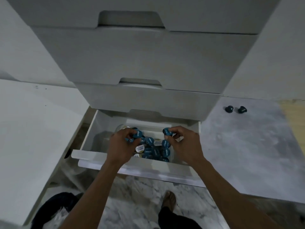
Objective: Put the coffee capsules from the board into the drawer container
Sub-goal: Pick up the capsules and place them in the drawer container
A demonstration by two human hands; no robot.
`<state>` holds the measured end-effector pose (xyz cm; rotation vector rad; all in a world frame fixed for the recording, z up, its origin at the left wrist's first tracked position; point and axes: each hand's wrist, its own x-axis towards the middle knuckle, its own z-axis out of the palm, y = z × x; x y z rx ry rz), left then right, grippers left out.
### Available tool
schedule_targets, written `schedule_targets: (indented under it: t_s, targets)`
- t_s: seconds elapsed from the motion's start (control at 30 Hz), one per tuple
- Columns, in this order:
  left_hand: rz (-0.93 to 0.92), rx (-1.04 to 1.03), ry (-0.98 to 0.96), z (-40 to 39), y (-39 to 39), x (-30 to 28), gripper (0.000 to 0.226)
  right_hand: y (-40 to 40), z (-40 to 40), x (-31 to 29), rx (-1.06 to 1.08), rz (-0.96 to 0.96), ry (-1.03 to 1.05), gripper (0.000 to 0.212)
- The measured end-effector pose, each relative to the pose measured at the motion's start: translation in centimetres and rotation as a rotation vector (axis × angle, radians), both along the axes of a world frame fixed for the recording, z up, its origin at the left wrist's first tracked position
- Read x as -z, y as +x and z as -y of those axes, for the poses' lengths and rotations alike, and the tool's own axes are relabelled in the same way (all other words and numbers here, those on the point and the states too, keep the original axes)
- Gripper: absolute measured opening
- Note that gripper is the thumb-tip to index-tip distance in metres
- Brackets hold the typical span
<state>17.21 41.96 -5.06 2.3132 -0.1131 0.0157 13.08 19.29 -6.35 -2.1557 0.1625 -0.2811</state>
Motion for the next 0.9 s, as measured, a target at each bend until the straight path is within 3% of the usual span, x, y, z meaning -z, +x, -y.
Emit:
schedule_targets:
  t_s: [0.53,0.9]
  targets:
    - [-0.139,0.290,0.224,0.5,8.5,6.1,0.021,6.6,-3.6,4.7,-0.081,-0.366,-0.108,0.023]
    - [-0.195,0.352,0.369,1.8,9.5,7.5,0.022,8.3,-4.6,6.4,-0.118,-0.469,-0.330,0.026]
